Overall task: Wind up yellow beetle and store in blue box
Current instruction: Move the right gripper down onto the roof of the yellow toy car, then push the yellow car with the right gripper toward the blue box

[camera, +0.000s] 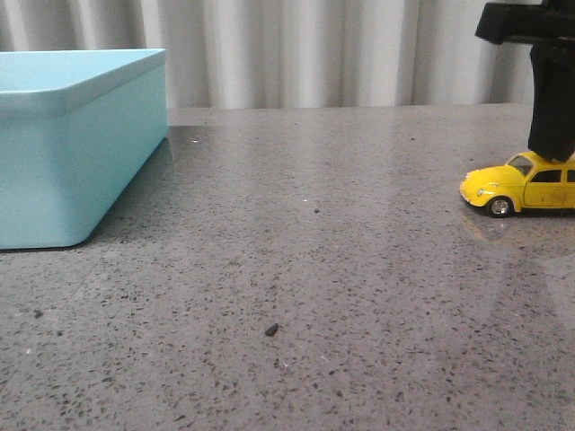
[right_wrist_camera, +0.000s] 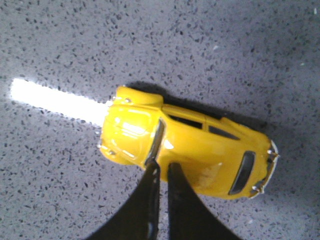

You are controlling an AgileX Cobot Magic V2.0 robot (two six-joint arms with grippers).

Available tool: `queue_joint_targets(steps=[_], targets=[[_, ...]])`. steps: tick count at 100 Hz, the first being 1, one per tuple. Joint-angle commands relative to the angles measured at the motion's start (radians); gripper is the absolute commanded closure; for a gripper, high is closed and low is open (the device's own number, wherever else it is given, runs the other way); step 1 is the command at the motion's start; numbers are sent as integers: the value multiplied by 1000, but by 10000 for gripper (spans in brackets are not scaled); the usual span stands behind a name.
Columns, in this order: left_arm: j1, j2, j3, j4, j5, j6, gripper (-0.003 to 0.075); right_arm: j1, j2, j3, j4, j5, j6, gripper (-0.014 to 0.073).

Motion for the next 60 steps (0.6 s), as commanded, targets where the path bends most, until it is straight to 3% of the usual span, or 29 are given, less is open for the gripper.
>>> queue_joint_targets(steps=[1,60], targets=[[-8,17,-24,-14,-69,3,741,-1,-15,-31,0,-28,0,634],[-8,17,-24,-14,-69,3,741,-20,9,-31,-26,-13,0,634]])
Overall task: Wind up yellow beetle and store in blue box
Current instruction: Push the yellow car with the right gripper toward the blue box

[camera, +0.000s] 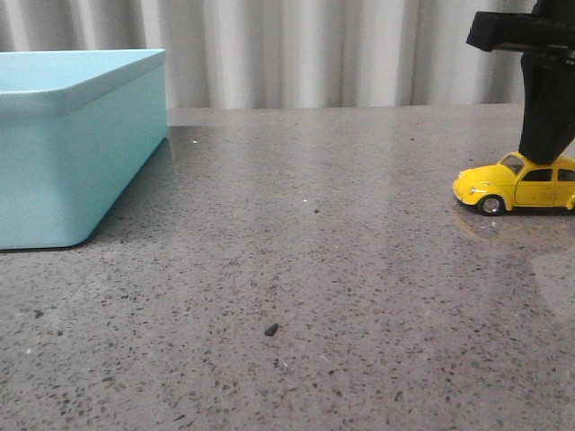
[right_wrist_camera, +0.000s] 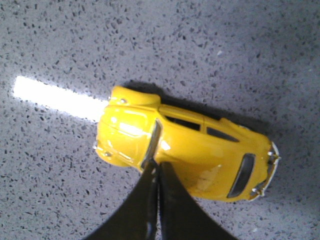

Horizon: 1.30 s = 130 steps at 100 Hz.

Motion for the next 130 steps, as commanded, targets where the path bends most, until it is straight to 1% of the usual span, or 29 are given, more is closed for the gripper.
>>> queue_joint_targets(steps=[1,23,42,47,66,82,93,105,130], targets=[[-8,17,-24,-14,-69,3,741,-21,-16,-19,-29,-13,-2,634],[-8,17,-24,-14,-69,3,741,-88,-16,15,-69,7,-2,634],[-8,17,-24,-14,-69,3,741,-136,-16,53,-186,30,49,634],[-8,17,-24,-14,-69,3,741,-141,-16,53,-199,32,49,634],[-8,17,-24,-14,-69,3,741,-145,-18,53,-201,26,51,634],[-8,17,-24,-14,-69,3,741,-145,-58,15,-200,12,51,634],[-8,17,-24,-14,-65,3,741,-121,-149,-22,-200,-15,51,634],[-8,17,-24,-18,-61,3,741,-85,-269,-36,-186,-76,51,634],[-8,17,-24,-18,-61,3,741,41,-520,-20,-156,-224,51,634]])
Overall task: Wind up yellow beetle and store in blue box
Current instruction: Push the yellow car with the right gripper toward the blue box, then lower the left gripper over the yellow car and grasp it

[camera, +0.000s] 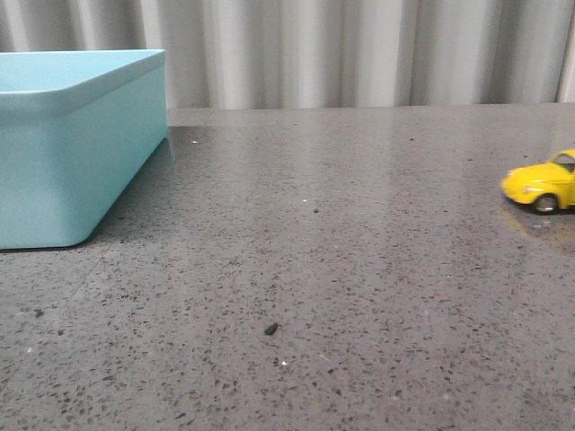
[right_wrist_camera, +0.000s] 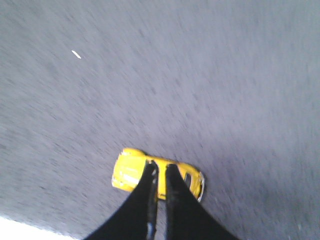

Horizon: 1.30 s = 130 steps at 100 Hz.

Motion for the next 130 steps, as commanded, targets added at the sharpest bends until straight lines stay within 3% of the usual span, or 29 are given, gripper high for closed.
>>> queue_joint_targets(steps=[1,25,51,98,112,121,130], targets=[[-8,17,-26,-18,-67,3,741,41,-99,-15,4,-119,1,634],[-8,17,-26,-22,-65,3,741,97,-299,103,11,-293,1,634],[-8,17,-26,-38,-38,3,741,97,-440,197,5,-336,1,635],[-8,17,-26,-45,-19,3,741,97,-487,205,11,-392,-6,635],[-8,49,-41,-45,2,113,740,97,-487,205,5,-411,-6,635],[-8,90,-72,-46,6,140,720,97,-487,205,5,-419,-6,635],[-8,146,-112,-57,6,189,643,97,-487,205,5,-420,-6,635]])
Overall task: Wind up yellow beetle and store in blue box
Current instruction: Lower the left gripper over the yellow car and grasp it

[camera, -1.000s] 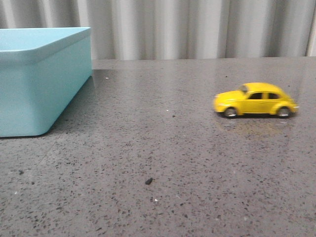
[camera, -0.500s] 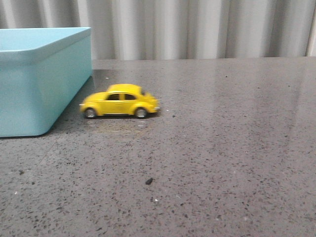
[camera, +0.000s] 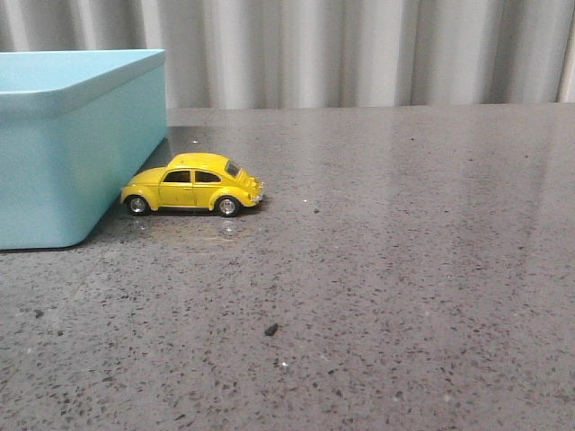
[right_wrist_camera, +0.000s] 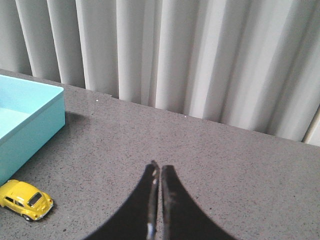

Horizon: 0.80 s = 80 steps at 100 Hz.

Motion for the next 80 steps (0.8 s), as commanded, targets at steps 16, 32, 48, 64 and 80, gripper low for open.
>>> queue_joint_targets(steps=[16,32,48,64,80], targets=[[-12,186,-170,-37,-8,140,414,1,1,-21,-7,-105,-4,635],[-77,330,-286,-35,61,171,314,1,1,-21,-7,-126,-4,635],[-163,503,-437,-1,218,273,312,3,1,-21,-7,-128,-4,635],[-258,674,-598,101,291,274,309,54,1,-21,-7,-128,-4,635],[-334,828,-756,123,313,374,309,105,1,-21,-7,-124,-4,635]])
